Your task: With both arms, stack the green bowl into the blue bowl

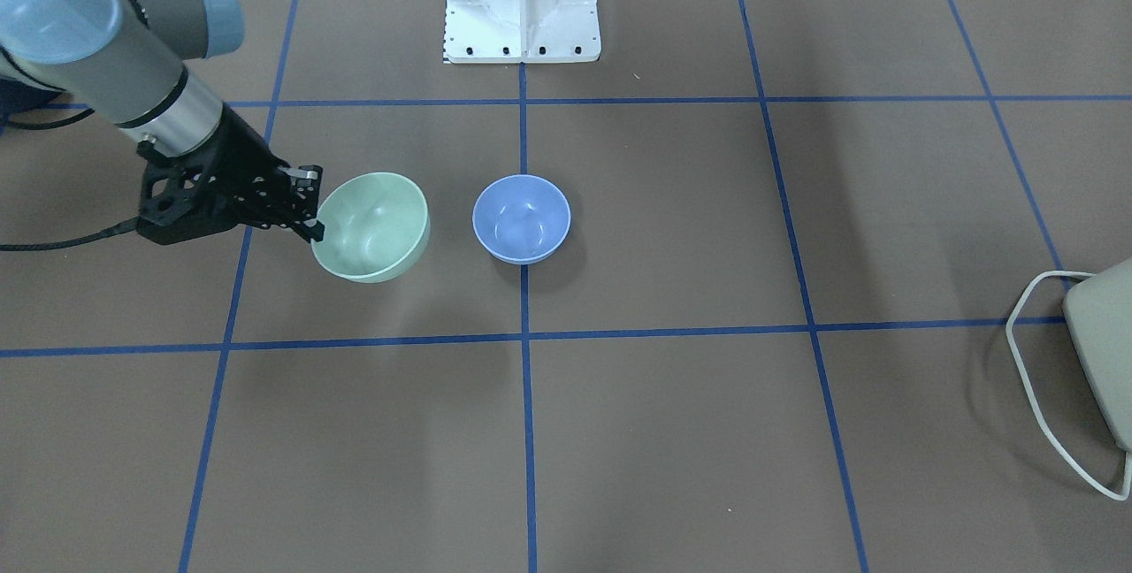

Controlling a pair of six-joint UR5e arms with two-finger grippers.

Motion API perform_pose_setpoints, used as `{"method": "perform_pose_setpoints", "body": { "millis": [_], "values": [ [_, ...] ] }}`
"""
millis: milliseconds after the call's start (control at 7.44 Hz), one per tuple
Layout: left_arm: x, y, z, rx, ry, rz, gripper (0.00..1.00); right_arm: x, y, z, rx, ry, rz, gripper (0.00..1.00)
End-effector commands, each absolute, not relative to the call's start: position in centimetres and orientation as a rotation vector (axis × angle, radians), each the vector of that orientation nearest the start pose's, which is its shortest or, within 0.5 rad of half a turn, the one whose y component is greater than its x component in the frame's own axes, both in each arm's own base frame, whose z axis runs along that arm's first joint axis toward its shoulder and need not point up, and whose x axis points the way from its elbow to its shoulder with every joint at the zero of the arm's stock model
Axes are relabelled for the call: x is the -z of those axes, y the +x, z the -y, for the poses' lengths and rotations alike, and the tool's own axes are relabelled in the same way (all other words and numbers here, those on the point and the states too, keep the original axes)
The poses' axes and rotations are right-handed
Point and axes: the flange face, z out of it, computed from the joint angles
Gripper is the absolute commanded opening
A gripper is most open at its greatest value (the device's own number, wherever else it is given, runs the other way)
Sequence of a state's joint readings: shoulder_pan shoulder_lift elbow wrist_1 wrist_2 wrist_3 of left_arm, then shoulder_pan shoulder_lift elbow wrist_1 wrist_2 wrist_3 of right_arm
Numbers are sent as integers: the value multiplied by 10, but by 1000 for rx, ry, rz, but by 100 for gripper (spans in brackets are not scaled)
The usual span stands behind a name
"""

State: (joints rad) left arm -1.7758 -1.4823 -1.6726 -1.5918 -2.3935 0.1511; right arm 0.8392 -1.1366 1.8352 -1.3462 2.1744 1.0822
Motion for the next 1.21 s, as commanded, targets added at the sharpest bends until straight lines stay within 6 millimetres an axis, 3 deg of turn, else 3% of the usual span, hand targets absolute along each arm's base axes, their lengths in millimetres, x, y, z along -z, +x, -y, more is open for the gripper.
{"method": "perform_pose_setpoints", "body": {
  "millis": [0,269,403,537,806,1075],
  "values": [
    [-638,-123,454,41,132,-817,98,-221,-387,471,-29,52,961,0],
    [-637,-123,454,39,136,-815,98,-179,-440,448,-118,12,902,0],
    [-637,-123,454,38,138,-815,98,-165,-477,434,-115,17,882,0],
    [-637,-123,454,37,139,-815,98,-161,-501,437,-125,16,861,0],
    [-637,-123,454,37,139,-815,98,-176,-522,429,-101,32,872,0],
    [-636,-123,454,37,141,-815,98,-198,-530,429,-94,45,890,0]
  ]
}}
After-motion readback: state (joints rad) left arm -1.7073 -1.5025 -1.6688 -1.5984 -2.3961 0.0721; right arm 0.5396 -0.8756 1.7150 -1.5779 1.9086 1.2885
